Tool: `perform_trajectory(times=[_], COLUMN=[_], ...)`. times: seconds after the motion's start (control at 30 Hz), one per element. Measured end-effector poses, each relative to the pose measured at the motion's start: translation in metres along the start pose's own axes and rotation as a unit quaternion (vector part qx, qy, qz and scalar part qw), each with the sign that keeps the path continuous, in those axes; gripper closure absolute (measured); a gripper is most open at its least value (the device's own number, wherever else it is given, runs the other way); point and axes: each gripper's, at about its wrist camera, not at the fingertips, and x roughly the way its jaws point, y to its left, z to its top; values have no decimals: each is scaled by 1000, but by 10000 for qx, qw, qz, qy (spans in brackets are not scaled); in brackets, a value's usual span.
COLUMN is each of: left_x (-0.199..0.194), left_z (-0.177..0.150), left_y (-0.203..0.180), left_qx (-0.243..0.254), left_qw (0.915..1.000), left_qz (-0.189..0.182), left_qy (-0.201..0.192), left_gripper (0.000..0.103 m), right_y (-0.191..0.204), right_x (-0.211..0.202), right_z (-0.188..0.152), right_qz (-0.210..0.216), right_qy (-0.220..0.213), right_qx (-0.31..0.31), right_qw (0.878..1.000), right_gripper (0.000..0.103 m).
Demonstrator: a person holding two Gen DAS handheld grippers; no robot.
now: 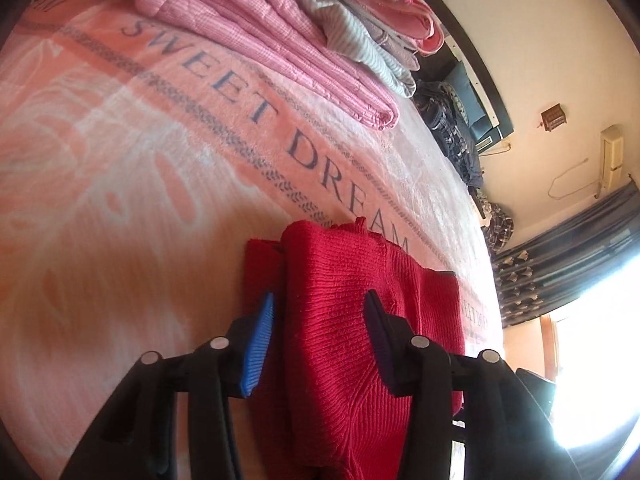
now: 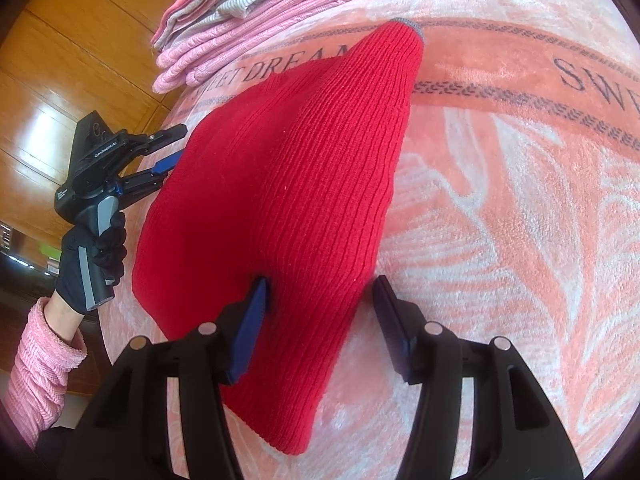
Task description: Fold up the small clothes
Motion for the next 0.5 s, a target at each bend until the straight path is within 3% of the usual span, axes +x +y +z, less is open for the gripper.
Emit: perform_trajectory(times=[0.1, 0.17, 0.23, 0.27, 0.4, 0.5], left_x=[15, 19, 18, 14, -8, -2], left_z=[-2, -3, -6, -8, -17, -19], left_y=[-5, -14, -19, -17, 1, 13], left_qx=[96, 346, 500, 463, 106, 38], left_qw=[9998, 9988, 9976, 9981, 9991, 9994], left_qz=[182, 335, 484, 418, 235, 249], left_qy=[78, 82, 59, -1, -322, -227], left_gripper=[59, 70, 91, 94, 95, 95], right_y=[0, 0, 0, -1, -1, 0], right_x=[0, 0, -1, -1, -4, -3], right_z=[0, -1, -2, -3, -5, -5], right_qz=[14, 27, 49, 61, 88, 51], right_qy=[-7, -12, -10, -7, 0, 3], right_qx=[-1, -11, -6, -3, 0, -23], right_qw=[10000, 10000, 10000, 10000, 10000, 10000], right_gripper=[47, 47, 47, 47, 47, 47])
